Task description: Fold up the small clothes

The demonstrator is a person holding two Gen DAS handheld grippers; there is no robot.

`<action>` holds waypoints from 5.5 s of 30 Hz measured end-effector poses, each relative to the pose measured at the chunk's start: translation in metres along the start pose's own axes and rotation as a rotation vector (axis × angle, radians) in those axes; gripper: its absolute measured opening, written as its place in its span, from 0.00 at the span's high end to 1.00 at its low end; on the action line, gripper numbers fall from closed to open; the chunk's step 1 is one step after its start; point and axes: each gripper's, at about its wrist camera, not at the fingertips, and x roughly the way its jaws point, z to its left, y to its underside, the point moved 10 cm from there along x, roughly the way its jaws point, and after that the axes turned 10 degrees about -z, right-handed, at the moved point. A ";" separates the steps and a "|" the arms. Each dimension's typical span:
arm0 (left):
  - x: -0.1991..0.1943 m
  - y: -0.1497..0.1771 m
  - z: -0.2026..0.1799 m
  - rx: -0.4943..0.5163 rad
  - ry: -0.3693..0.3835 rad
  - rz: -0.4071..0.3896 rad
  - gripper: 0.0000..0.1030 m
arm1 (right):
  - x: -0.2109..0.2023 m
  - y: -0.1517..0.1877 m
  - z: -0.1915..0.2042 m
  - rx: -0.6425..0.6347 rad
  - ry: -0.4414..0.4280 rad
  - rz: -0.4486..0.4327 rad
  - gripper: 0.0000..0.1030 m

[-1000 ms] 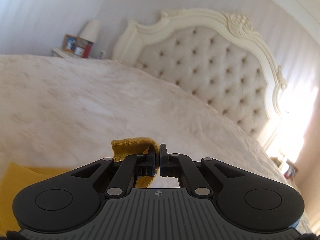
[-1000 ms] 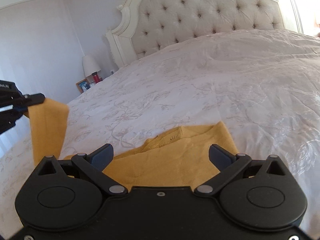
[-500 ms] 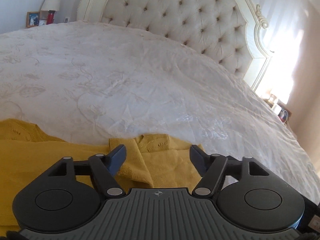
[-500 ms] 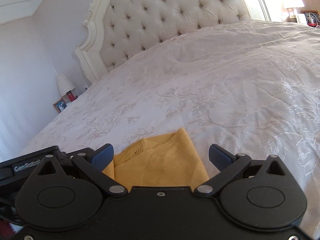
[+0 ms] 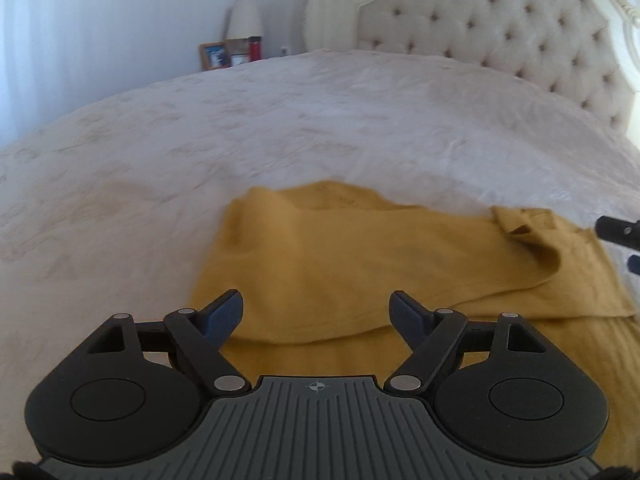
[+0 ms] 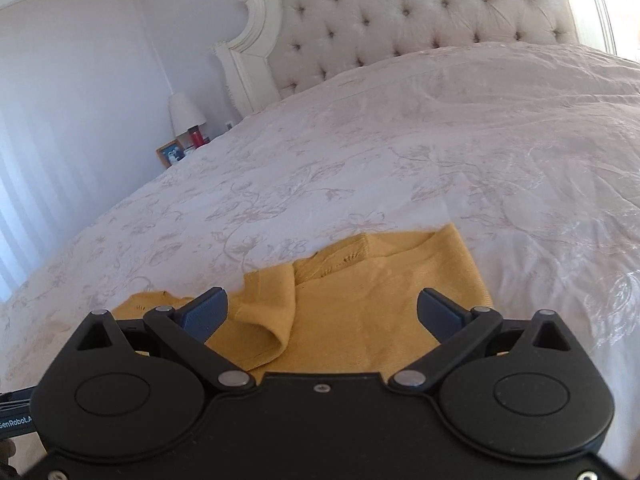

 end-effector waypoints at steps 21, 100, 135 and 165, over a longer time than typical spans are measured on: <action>0.006 0.041 0.046 -0.056 -0.046 -0.024 0.13 | 0.003 0.034 0.067 -0.453 -0.006 -0.007 0.19; -0.025 0.048 0.032 0.043 -0.006 0.003 0.09 | -0.100 -0.010 -0.060 -0.069 0.083 0.261 0.25; -0.177 0.141 0.036 -0.051 0.042 0.212 0.09 | -0.188 0.063 -0.097 0.034 0.042 0.433 0.23; -0.193 0.115 0.027 -0.176 0.229 0.086 0.92 | -0.212 0.061 -0.072 0.088 -0.240 0.446 0.87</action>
